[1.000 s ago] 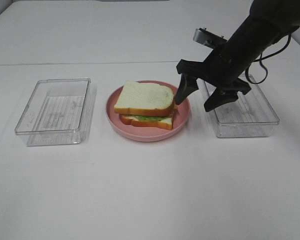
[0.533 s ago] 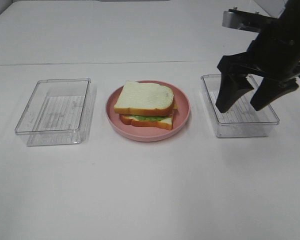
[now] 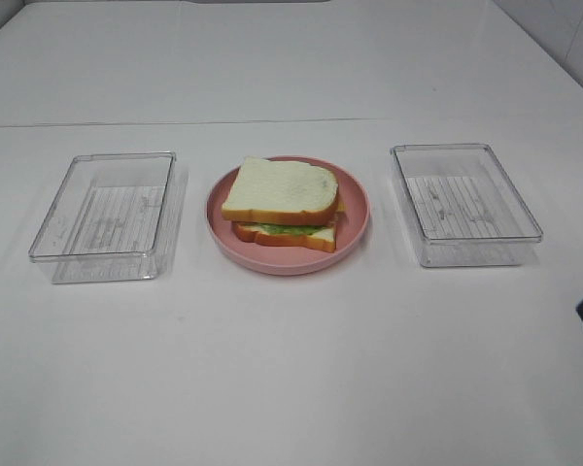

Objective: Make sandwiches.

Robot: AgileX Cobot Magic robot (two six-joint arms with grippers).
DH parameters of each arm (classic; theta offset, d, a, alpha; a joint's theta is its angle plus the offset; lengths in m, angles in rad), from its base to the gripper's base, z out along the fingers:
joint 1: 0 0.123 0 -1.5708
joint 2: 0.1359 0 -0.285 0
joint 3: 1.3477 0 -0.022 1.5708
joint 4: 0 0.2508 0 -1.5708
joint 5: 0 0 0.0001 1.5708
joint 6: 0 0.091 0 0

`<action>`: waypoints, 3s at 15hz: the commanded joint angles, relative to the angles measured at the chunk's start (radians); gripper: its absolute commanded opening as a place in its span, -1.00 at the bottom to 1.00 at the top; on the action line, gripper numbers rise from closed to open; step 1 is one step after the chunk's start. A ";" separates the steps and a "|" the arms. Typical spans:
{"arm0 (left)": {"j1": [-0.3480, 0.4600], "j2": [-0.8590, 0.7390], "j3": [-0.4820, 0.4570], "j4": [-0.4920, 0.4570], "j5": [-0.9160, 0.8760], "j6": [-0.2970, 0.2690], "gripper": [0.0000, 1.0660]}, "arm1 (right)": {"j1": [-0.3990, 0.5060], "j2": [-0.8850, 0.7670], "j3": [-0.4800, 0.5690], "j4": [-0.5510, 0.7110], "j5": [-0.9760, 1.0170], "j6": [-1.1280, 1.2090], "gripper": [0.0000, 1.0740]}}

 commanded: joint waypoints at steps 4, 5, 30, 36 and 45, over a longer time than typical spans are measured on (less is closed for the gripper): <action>-0.002 -0.021 0.006 -0.038 -0.010 0.038 0.45 | 0.000 -0.429 0.161 -0.074 0.008 0.007 0.38; -0.002 -0.021 0.006 -0.038 -0.010 0.038 0.45 | 0.000 -0.509 0.191 -0.092 0.008 0.007 0.38; 0.304 -0.022 0.006 -0.038 -0.010 0.038 0.45 | -0.238 -0.816 0.234 -0.117 -0.015 0.040 0.38; 0.312 -0.026 0.006 -0.038 -0.010 0.038 0.45 | -0.256 -0.924 0.234 -0.109 -0.016 0.040 0.38; 0.312 -0.026 0.006 -0.038 -0.010 0.038 0.45 | -0.256 -0.924 0.234 -0.109 -0.017 0.040 0.38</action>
